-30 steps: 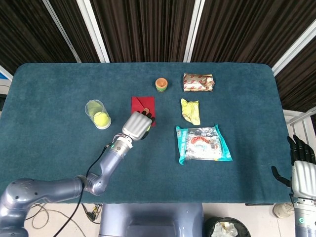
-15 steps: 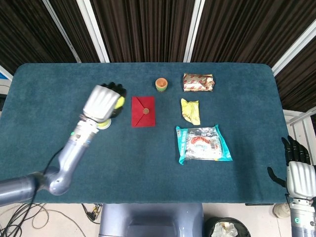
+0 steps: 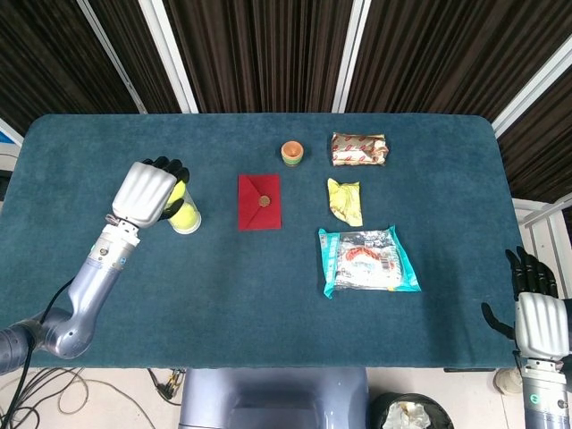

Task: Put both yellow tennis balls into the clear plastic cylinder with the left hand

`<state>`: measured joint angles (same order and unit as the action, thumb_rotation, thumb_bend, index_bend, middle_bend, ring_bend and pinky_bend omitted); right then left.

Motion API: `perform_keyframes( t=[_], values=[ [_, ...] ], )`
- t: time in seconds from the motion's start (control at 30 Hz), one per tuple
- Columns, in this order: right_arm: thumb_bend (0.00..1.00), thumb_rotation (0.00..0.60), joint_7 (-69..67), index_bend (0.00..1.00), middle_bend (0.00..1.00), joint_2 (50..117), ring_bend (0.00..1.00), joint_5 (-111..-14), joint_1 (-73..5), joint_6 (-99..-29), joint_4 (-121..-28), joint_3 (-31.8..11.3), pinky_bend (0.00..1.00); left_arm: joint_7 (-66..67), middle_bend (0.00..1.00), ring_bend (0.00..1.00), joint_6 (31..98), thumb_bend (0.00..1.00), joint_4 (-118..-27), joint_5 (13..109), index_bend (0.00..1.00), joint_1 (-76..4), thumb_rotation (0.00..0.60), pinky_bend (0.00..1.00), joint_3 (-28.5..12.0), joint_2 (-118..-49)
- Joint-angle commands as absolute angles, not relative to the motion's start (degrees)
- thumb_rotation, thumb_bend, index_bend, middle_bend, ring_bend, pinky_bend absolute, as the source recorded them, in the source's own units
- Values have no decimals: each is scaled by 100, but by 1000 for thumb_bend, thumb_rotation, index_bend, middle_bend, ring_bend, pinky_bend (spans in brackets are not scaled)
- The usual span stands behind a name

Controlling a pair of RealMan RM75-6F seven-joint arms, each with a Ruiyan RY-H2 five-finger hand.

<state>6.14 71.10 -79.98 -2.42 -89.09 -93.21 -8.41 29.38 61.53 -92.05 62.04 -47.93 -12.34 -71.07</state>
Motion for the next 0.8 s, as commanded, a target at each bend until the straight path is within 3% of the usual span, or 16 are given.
perform_keyframes(
  t=[0.03, 0.57, 0.8],
  values=[
    [336, 600, 605, 0, 0, 7105, 35, -7985, -242, -8908, -9315, -850, 87, 2895, 512, 437, 6123, 422, -9081, 6186, 497, -4778, 600, 623, -1205, -7195],
    [336, 600, 542, 0, 0, 7080, 35, -7954, -238, -8893, -9314, -867, 87, 3399, 481, 416, 5937, 406, -8557, 5812, 467, -4891, 600, 594, -1122, -7595],
    [336, 600, 530, 0, 0, 7070, 35, -7986, -242, -8885, -9310, -851, 87, 3676, 378, 342, 5861, 215, -8590, 5557, 416, -4969, 600, 537, -1126, -7644]
  ],
)
